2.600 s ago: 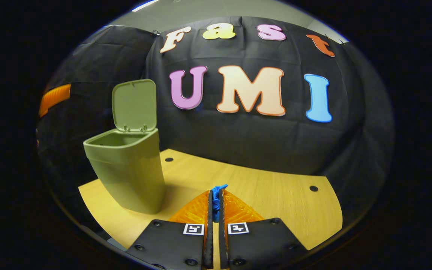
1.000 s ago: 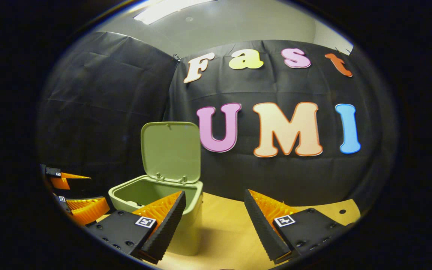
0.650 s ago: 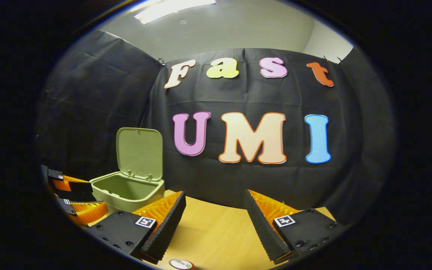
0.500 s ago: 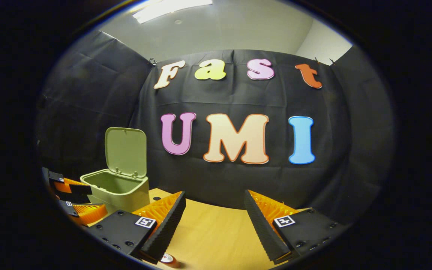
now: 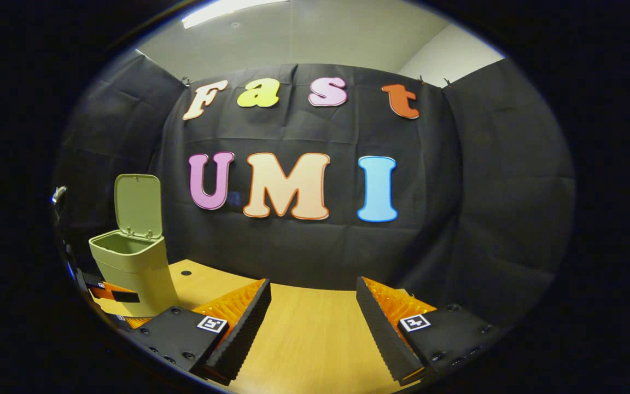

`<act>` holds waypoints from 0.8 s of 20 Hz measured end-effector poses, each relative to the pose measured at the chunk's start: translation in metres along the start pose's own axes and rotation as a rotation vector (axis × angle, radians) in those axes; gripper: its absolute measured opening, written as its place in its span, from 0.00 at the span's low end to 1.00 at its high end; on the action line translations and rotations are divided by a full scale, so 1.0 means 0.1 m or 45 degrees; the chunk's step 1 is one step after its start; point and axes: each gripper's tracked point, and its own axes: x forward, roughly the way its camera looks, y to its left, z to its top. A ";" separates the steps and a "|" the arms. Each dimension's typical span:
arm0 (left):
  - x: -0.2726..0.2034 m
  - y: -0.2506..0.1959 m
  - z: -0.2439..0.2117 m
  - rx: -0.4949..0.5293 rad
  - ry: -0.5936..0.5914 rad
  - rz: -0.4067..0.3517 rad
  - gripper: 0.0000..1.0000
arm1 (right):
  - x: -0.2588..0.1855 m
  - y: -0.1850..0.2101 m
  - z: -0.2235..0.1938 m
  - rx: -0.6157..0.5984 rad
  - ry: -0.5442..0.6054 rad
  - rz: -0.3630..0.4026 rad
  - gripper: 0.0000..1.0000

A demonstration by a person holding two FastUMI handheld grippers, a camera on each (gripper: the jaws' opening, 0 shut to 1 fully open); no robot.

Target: Press the lid of the desktop garbage bin to open it, pick up the crumpled paper on the desktop and throw it into the bin, then pick up the pop can on the desktop and drop it into the bin, and finally close the garbage bin lid.

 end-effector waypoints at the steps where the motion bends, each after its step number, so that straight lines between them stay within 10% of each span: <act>1: 0.04 -0.05 -0.08 -0.001 0.026 -0.010 0.94 | -0.04 -0.12 -0.04 0.011 0.012 -0.025 0.98; 16: 0.44 -0.27 -1.30 0.065 0.398 -0.028 0.94 | -0.58 -1.27 -0.57 0.026 0.185 -0.279 0.98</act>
